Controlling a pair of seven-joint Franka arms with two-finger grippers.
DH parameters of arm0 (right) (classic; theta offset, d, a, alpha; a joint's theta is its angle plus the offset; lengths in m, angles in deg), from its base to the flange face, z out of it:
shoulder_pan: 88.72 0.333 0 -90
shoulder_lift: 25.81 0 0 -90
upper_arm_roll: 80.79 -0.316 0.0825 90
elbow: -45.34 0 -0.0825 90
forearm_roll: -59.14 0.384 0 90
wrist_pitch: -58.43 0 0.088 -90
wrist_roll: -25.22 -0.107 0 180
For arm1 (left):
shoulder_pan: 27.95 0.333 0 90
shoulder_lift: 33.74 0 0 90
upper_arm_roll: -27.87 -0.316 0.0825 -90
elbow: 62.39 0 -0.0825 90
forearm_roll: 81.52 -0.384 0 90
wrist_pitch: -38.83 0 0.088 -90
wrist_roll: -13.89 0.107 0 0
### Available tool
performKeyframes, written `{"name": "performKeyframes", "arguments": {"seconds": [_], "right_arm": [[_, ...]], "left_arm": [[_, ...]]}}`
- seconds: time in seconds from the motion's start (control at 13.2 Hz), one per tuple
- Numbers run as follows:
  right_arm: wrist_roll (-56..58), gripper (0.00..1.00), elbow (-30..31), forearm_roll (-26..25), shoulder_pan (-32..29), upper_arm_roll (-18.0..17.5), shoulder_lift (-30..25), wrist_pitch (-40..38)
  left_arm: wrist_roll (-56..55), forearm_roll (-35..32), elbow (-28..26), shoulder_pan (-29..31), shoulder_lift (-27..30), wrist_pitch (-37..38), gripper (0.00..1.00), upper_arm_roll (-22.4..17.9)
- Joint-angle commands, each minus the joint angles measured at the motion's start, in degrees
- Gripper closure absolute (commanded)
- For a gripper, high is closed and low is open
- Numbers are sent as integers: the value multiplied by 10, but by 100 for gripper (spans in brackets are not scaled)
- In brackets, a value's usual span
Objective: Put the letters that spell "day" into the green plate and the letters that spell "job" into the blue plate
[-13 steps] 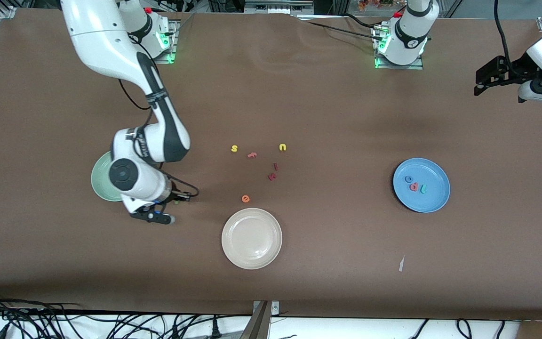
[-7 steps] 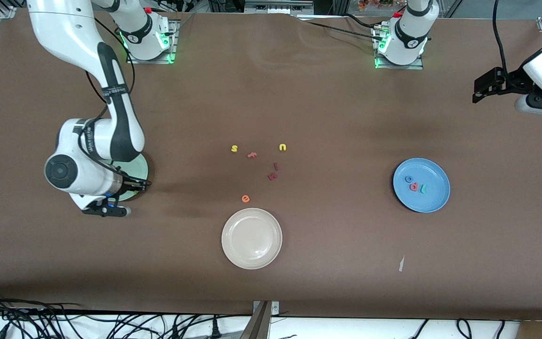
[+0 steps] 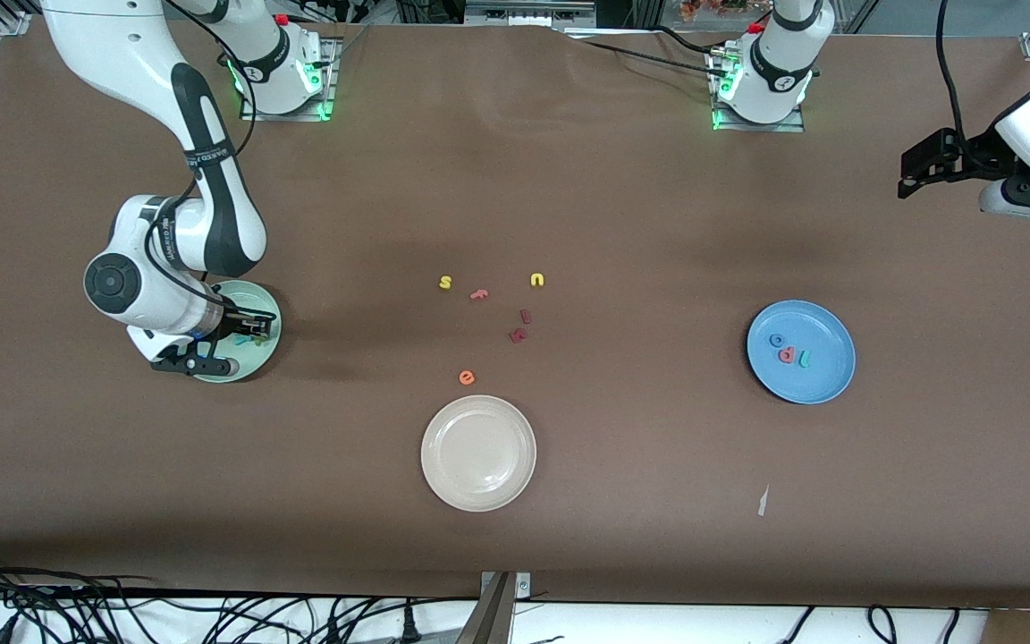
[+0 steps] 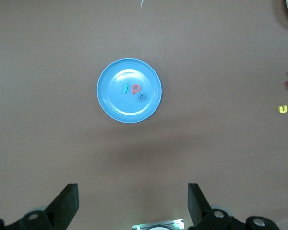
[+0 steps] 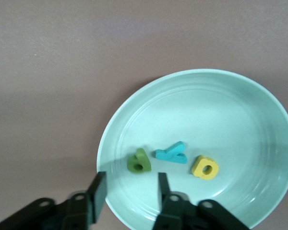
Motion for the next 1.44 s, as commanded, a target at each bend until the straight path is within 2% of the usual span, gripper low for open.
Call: {"name": "performKeyframes", "arguments": {"seconds": [0.0, 0.38, 0.68, 0.83, 0.91, 0.98, 1.06, 1.13, 1.36], "right_arm": [[11, 0, 4, 13, -1, 0, -23, -27], [7, 0, -29, 14, -1, 3, -25, -67], [-13, 0, -145, 14, -1, 14, -24, -248], [-12, 0, -172, 12, -1, 13, -30, -293], [-17, 0, -171, 12, -14, 1, -51, -299], [-31, 0, -168, 11, -55, -37, -66, -299], [-34, 0, -167, 4, -110, -96, -88, -298], [-32, 0, -166, 0, -131, -118, -104, -300], [-17, 0, -161, -69, -136, -120, -135, -319]], "left_arm": [[-1, 1, 18, -3, -8, 10, 0, -1], [-1, 1, 18, -1, -8, 11, 0, -1], [-1, 1, 18, -2, -8, 11, 0, -1], [-1, 1, 18, -1, -8, 10, 0, -1], [-1, 1, 18, -1, -8, 10, 0, -1], [-1, 1, 18, 0, -8, 10, 0, -1], [-1, 1, 18, -1, -8, 10, 0, -1], [-1, 1, 18, -1, -8, 11, 0, -1], [-1, 1, 18, -1, -8, 10, 0, -1]]}}
